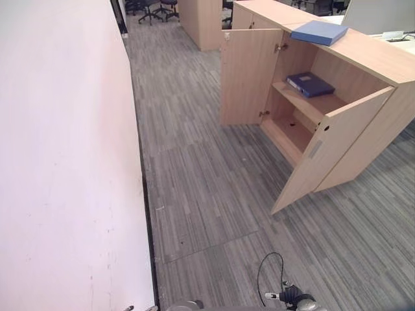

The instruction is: Put the empty folder in the office cabinet

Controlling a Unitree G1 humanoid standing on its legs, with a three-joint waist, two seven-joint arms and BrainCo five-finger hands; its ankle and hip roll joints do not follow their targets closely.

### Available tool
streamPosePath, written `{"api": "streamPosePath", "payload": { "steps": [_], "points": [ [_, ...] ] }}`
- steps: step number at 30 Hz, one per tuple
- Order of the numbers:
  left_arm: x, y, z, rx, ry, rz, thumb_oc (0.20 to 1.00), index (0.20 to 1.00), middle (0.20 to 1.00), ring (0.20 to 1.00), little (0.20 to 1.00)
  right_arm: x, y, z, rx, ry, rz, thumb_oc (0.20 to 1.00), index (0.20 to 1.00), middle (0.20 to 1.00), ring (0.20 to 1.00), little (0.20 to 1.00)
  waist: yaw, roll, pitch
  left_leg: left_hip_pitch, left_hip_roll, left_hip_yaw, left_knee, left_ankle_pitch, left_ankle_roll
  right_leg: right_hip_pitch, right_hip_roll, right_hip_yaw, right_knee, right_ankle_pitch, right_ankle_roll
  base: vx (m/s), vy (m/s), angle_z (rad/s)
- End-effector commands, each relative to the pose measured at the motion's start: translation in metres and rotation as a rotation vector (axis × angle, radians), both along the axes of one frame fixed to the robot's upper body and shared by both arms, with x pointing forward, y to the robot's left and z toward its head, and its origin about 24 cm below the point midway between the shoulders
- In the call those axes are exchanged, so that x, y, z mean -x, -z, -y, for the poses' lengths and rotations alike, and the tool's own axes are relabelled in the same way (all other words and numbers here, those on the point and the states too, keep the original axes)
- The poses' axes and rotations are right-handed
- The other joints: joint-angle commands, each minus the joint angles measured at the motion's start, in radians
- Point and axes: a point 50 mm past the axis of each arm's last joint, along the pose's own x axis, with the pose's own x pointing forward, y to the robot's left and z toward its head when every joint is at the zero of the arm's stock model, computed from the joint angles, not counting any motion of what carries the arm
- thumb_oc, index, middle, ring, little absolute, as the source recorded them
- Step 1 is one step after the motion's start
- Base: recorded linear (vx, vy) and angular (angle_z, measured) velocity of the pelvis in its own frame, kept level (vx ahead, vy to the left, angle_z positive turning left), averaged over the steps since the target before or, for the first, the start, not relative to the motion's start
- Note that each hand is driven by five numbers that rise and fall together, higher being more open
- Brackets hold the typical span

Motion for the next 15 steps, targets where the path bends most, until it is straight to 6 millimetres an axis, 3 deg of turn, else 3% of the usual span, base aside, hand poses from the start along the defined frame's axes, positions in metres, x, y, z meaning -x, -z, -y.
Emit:
{"api": "streamPosePath", "payload": {
  "steps": [1,15],
  "points": [
    [-0.0059,-0.0023,-0.0065,-0.037,0.025,0.012,1.0,1.0,1.0,1.0,1.0,-0.0131,-0.0025,-0.0052,-0.024,0.021,0.039,1.0,1.0,1.0,1.0,1.0,0.031,-0.031,0.02,-0.045,-0.005,0.071,-0.053,0.084,-0.028,0.102,0.011,-0.006,-0.112,0.077,0.069,0.0,-0.046,0.03],
    [-0.0035,-0.0023,-0.008,-0.041,0.023,0.002,1.0,1.0,1.0,1.0,1.0,-0.0104,-0.0011,-0.0075,-0.038,0.025,0.025,1.0,1.0,1.0,1.0,1.0,0.047,-0.035,0.021,-0.046,0.002,0.067,-0.05,0.086,-0.034,0.104,0.022,-0.002,-0.123,0.078,0.065,0.0,-0.013,0.01]
  ]
}}
